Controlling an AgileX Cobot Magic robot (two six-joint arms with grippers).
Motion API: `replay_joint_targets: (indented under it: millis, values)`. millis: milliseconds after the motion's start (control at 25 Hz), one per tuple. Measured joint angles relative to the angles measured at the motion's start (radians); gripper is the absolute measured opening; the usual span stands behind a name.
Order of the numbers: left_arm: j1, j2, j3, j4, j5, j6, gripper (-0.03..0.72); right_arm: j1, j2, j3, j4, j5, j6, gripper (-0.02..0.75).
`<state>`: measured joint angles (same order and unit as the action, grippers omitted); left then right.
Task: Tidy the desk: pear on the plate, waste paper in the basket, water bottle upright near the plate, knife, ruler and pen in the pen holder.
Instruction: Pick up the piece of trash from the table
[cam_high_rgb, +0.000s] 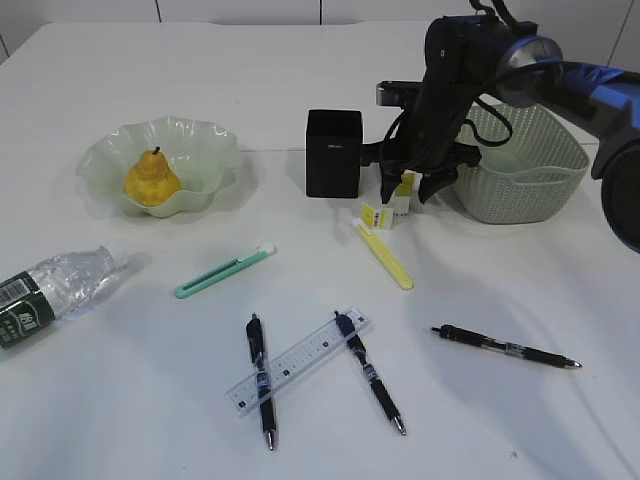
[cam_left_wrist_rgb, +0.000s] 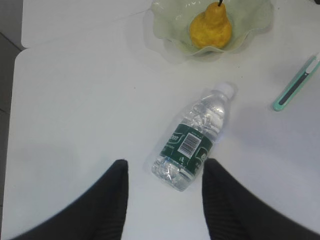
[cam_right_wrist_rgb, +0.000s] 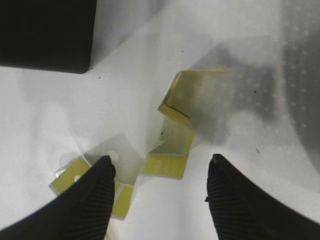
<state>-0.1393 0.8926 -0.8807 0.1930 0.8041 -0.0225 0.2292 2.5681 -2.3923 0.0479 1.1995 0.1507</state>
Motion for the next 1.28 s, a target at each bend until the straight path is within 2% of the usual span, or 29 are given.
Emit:
replay_joint_targets:
  millis: [1280]
  values:
    - [0.0, 0.0, 0.0, 0.0, -0.001, 0.0, 0.341, 0.002, 0.029, -0.002, 0.0, -0.016, 0.002, 0.43]
